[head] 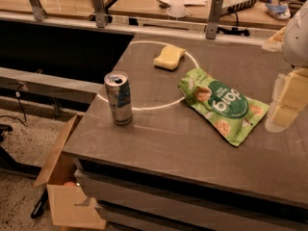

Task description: Move sponge near redbull can

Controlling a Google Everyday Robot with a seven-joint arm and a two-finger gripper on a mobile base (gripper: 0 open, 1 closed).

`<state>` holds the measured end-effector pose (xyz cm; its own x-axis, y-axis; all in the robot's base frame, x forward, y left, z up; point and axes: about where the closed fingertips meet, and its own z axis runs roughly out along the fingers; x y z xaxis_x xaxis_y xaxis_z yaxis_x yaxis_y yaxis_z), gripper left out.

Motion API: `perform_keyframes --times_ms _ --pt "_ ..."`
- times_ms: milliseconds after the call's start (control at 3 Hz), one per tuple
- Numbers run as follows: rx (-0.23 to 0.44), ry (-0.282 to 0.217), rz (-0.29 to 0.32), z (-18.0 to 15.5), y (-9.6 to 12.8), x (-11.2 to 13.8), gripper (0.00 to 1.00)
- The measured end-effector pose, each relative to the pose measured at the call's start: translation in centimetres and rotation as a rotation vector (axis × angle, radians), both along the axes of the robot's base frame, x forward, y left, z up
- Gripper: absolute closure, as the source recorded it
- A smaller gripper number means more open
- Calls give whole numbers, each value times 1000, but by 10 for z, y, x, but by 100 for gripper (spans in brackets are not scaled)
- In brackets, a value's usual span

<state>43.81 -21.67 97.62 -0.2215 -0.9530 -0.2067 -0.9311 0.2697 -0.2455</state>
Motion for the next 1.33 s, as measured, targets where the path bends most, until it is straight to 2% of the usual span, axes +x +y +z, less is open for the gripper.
perform_keyframes --times_ms 333,667,1000,1333 --pt "8 -15 8 2 3 1 0" --pt "163 -57 -62 -6 0 31 0" --pt "318 -121 -109 -10 2 67 0" --pt "371 -242 -85 -6 16 120 0"
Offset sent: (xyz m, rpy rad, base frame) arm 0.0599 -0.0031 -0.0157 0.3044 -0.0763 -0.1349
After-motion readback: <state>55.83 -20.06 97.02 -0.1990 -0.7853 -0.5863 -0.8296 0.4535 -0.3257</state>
